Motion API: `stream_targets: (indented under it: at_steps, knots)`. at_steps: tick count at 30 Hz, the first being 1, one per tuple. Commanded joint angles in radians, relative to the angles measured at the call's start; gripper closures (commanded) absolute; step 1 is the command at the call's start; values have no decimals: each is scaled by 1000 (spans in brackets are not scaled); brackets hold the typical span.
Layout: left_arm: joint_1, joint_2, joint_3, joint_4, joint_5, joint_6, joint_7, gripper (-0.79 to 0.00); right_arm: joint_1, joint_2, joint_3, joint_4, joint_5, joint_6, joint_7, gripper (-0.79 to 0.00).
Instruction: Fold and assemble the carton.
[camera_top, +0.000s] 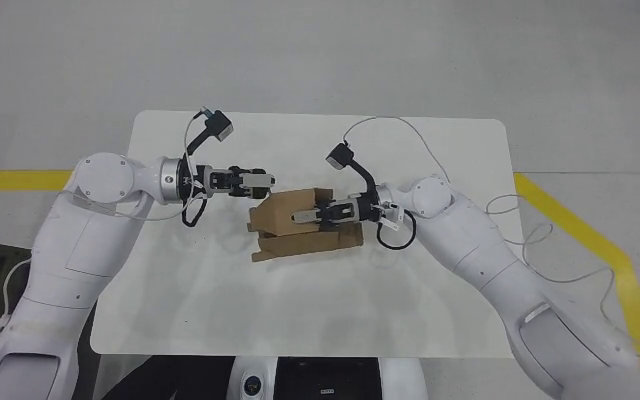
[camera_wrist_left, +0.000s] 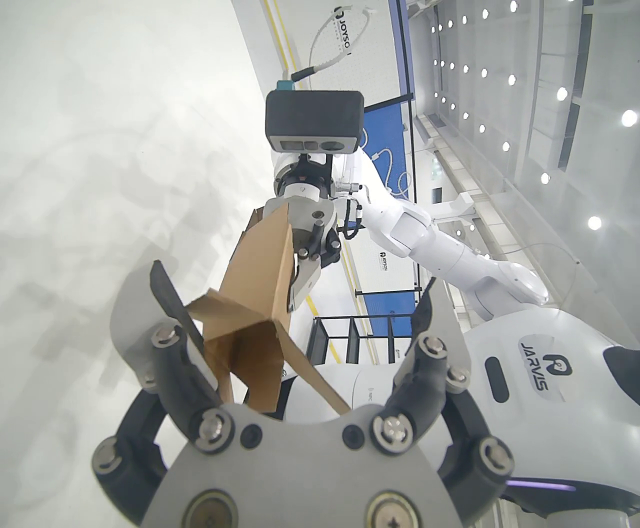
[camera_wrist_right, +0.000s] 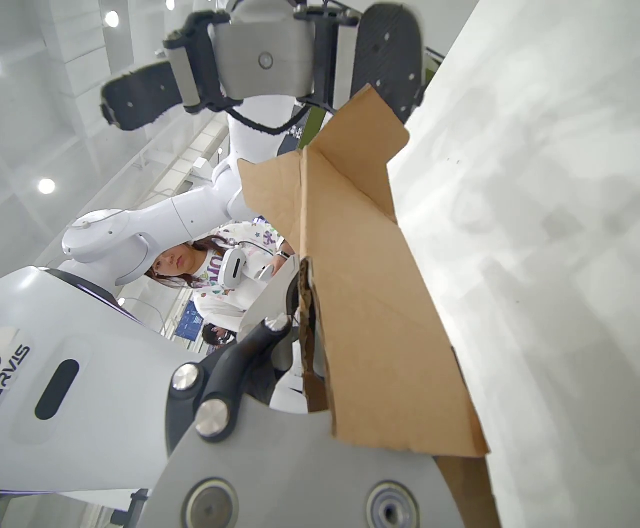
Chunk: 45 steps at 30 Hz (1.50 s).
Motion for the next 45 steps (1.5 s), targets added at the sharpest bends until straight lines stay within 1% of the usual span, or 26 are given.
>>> stream_targets:
  at_steps: [1,6,13,22,31,45]
  knots:
    - [3,1,-4,-6,2,3,3,-785,-5,6,16,7,-9,-13,-13,0]
    - [17,0,-2,-42,5,9,7,-785,-23,14,47,5,-30,-41,-41,0]
    - [32,-6,26,-80,18,16,11,-785,-39,12,80,7,-53,-63,-87,0]
    - [36,-9,31,-91,11,23,2,-785,-53,14,132,7,-127,-76,-185,0]
    - [42,-13,44,-114,3,33,-15,-785,-71,13,164,-29,-204,-73,-256,0]
    - [39,-21,63,-113,-5,41,-32,-785,-89,-1,176,-77,-247,-57,-282,0]
